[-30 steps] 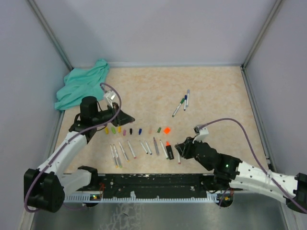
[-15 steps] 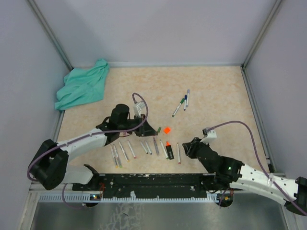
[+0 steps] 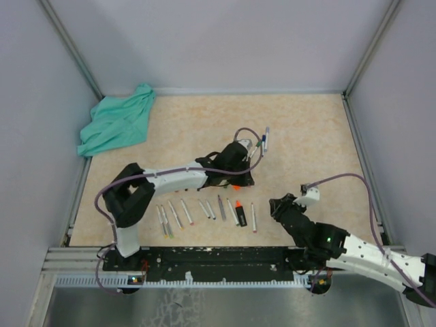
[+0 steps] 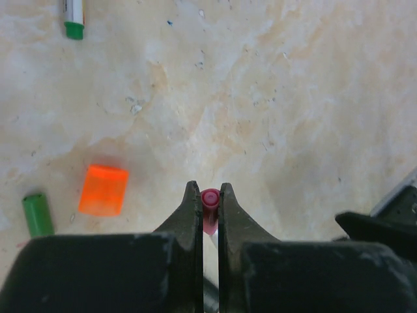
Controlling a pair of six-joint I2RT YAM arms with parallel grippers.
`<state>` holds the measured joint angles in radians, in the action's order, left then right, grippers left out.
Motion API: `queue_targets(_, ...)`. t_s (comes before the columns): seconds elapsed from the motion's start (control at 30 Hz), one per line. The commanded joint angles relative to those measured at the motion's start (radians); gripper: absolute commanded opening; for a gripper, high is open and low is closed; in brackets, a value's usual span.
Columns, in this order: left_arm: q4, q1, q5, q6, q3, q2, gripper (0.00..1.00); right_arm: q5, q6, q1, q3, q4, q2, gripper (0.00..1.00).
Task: Open the pen caps
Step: Place the pen cap at the center of the board.
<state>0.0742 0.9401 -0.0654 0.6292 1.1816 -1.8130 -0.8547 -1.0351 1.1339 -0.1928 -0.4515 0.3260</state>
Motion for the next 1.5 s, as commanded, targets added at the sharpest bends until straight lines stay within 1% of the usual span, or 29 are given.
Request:
queue_targets(0.0, 0.256, 0.033, 0.180, 0.032, 0.183, -0.135, 0.03, -0.084, -0.056, -0.005, -0.048, -0.022, -0.053, 0.30)
queue_targets(0.1, 0.281, 0.045, 0.195, 0.025, 0.248, -0.198, 0.04, -0.085, -0.054, -0.005, -0.049, -0.045, -0.090, 0.30)
queue_targets(0.23, 0.315, 0.054, 0.228, 0.009, 0.315, -0.258, 0.10, -0.079, -0.050, -0.005, -0.048, -0.065, -0.132, 0.30)
queue_targets(0.33, 0.328, 0.053, 0.236, -0.001, 0.343, -0.286, 0.19, -0.068, -0.046, -0.006, -0.046, -0.064, -0.136, 0.30)
queue_targets(0.43, 0.341, 0.054, 0.231, -0.007, 0.362, -0.307, 0.22, -0.060, -0.045, -0.005, -0.046, -0.059, -0.131, 0.30)
queue_targets(0.6, 0.347, 0.054, 0.241, -0.013, 0.362, -0.298, 0.30, -0.052, -0.046, -0.005, -0.048, -0.057, -0.132, 0.30)
queue_targets(0.77, 0.351, 0.052, 0.260, -0.047, 0.380, -0.262, 0.34, -0.045, -0.044, -0.006, -0.050, -0.058, -0.131, 0.30)
queue_targets(0.83, 0.351, 0.052, 0.276, -0.077, 0.393, -0.241, 0.34, -0.039, -0.042, -0.006, -0.052, -0.059, -0.132, 0.30)
queue_targets(0.97, 0.307, 0.050, 0.348, -0.183, 0.396, -0.188, 0.42, -0.026, -0.028, -0.006, -0.054, -0.058, -0.137, 0.30)
queue_targets(1.0, 0.288, 0.047, 0.360, -0.222, 0.392, -0.177, 0.45, -0.021, -0.021, -0.005, -0.055, -0.056, -0.139, 0.30)
queue_targets(1.07, 0.253, 0.039, 0.368, -0.314, 0.381, -0.166, 0.54, -0.014, -0.009, -0.005, -0.053, -0.053, -0.145, 0.30)
queue_targets(1.13, 0.227, 0.026, 0.372, -0.403, 0.379, -0.167, 0.67, -0.006, 0.005, -0.005, -0.050, -0.048, -0.153, 0.30)
queue_targets(1.17, 0.219, 0.017, 0.366, -0.445, 0.384, -0.174, 0.72, -0.001, 0.011, -0.006, -0.048, -0.044, -0.158, 0.30)
queue_targets(1.2, 0.218, 0.002, 0.352, -0.487, 0.392, -0.183, 0.75, 0.006, 0.019, -0.005, -0.047, -0.040, -0.163, 0.30)
queue_targets(1.27, 0.241, -0.027, 0.291, -0.538, 0.432, -0.215, 0.75, 0.016, 0.034, -0.005, -0.043, -0.032, -0.173, 0.30)
queue_targets(1.37, 0.314, -0.081, 0.153, -0.563, 0.526, -0.286, 0.74, 0.039, 0.063, -0.005, -0.036, -0.018, -0.190, 0.30)
queue_targets(1.47, 0.360, -0.124, 0.038, -0.568, 0.616, -0.352, 0.66, 0.066, 0.103, -0.005, -0.031, -0.007, -0.209, 0.30)
